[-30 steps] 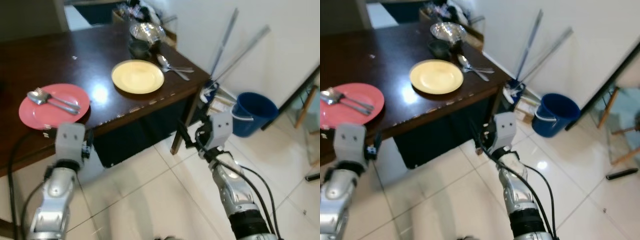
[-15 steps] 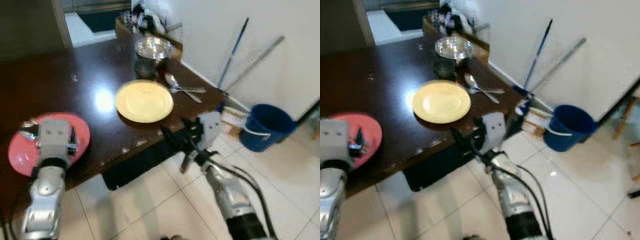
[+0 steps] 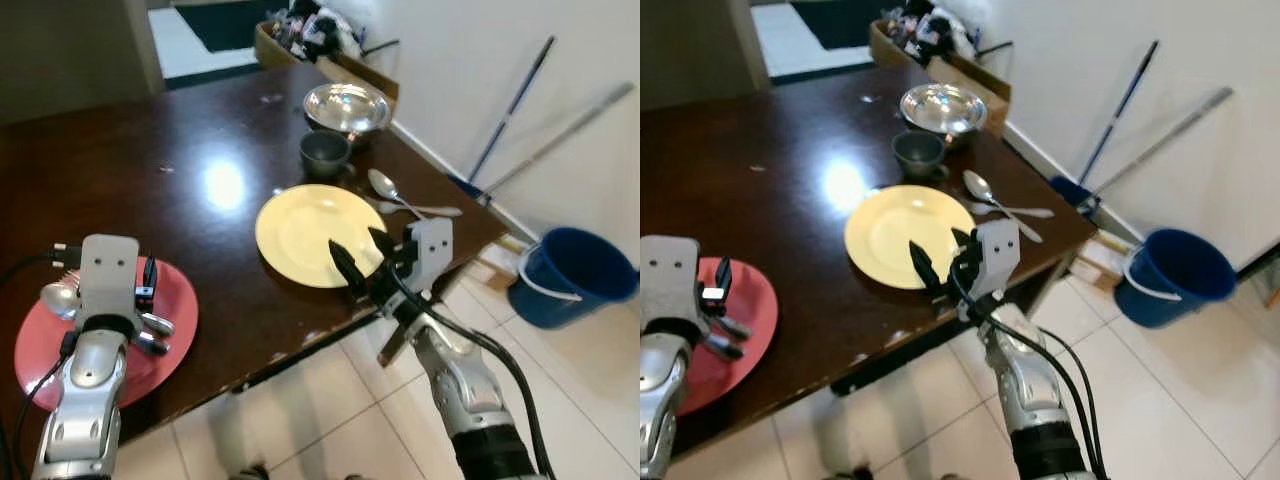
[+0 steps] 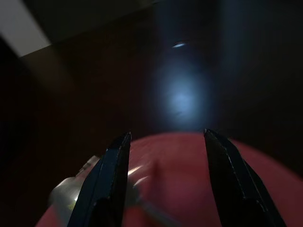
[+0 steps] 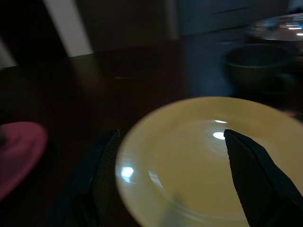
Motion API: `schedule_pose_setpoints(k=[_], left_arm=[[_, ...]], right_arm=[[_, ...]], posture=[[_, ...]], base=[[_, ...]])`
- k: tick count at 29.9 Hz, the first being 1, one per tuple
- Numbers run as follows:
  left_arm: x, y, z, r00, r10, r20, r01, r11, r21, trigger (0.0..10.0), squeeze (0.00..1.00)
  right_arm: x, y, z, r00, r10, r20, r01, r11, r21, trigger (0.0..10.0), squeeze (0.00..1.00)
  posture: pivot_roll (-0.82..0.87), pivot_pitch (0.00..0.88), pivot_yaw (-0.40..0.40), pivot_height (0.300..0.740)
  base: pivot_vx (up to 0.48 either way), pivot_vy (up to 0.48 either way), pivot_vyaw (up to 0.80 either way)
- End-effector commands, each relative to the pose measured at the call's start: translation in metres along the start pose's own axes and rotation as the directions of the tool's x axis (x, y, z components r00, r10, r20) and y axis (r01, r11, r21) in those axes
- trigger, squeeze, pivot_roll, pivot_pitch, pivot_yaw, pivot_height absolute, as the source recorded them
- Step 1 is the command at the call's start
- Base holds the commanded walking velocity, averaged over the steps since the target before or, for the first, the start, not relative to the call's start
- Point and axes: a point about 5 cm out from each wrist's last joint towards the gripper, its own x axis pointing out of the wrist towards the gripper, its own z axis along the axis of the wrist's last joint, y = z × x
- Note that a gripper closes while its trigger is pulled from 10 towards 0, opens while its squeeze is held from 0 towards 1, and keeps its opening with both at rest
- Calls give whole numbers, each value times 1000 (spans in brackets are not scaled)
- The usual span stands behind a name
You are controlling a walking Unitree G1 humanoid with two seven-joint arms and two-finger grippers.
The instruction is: Setting the table
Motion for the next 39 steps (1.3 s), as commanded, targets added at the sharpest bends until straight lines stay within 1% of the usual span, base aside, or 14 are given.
schedule_pose_setpoints(k=[1, 7, 11, 14, 30, 39], left_arm=[[-2, -1, -4, 1000, -5, -23, 5, 1000, 3, 10000, 0], [-2, -1, -4, 1000, -6, -28, 6, 1000, 7, 10000, 0], [-1, -4, -4, 999, -14, -33, 15, 1000, 12, 10000, 0], [0, -7, -3, 999, -28, -36, 30, 999, 34, 10000, 0], [4, -14, 0, 997, -66, -28, 67, 997, 41, 10000, 0], [5, -16, 1, 997, -76, -32, 77, 996, 44, 10000, 0]], right_arm=[[-4, 0, -4, 1000, -1, -19, 1, 1000, 11, 10000, 0], [-4, 2, -3, 1000, 10, -18, -9, 1000, 20, 10000, 0], [-3, 3, -3, 1000, 11, -16, -11, 1000, 24, 10000, 0], [-3, 3, -3, 1000, 7, -13, -6, 1000, 29, 10000, 0], [-5, -1, -4, 1000, -25, -11, 25, 999, 35, 10000, 0], [-7, -1, -4, 999, -31, -9, 31, 999, 34, 10000, 0]], posture=[[-10, 23, 8, 740], [-9, 22, 9, 740], [-11, 22, 12, 740], [-11, 22, 15, 740], [-17, 19, 30, 740], [-23, 16, 36, 740]], base=[[0, 0, 775], [0, 0, 773], [0, 0, 769], [0, 0, 765], [0, 0, 759], [0, 0, 742]])
